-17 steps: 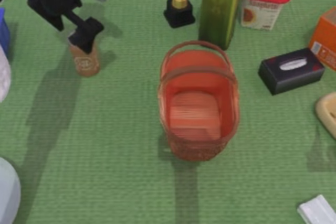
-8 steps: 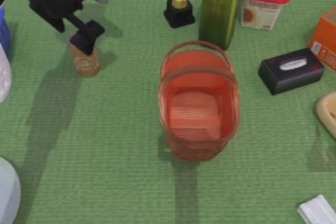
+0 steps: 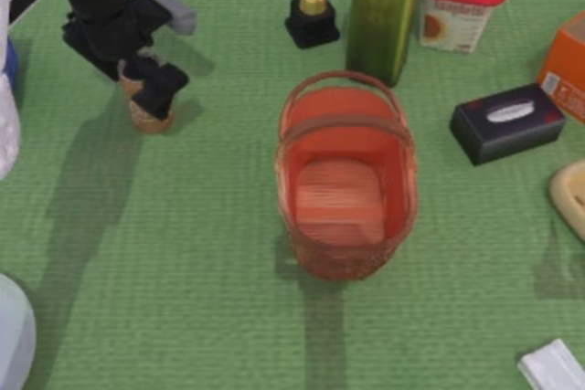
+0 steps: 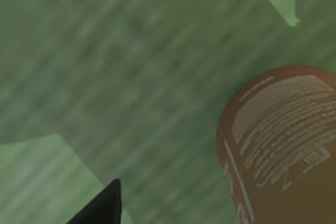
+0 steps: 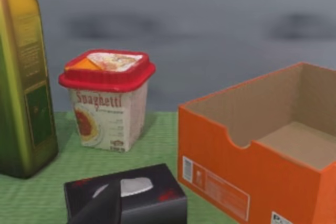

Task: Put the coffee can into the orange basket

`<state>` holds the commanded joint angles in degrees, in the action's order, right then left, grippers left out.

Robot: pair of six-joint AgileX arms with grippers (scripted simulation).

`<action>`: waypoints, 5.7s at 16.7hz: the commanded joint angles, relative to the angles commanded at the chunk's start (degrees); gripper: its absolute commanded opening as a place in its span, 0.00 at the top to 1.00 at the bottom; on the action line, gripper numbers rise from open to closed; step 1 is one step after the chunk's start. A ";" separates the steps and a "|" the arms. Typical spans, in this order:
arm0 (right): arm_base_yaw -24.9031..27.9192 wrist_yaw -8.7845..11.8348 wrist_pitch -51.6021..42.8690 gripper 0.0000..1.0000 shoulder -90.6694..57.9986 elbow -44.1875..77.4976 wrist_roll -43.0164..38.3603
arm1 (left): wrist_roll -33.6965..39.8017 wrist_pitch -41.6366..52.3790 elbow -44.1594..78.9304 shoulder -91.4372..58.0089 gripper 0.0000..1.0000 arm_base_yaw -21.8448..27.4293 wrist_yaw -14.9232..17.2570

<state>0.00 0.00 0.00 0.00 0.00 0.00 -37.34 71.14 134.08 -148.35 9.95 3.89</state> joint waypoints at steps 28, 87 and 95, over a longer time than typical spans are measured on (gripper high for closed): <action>0.00 0.00 0.00 0.00 0.00 0.00 0.00 | 1.01 -3.56 -2.02 0.74 1.00 0.19 2.33; 0.00 0.00 0.00 0.00 0.00 0.00 0.00 | 34.99 -129.47 -62.43 16.10 0.00 7.03 69.07; 0.00 0.00 0.00 0.00 0.00 0.00 0.00 | 34.97 -129.45 -62.40 16.14 0.00 7.26 69.03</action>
<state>0.00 0.00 0.00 0.00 0.00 0.00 -2.37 -58.30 71.68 -132.21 17.21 72.92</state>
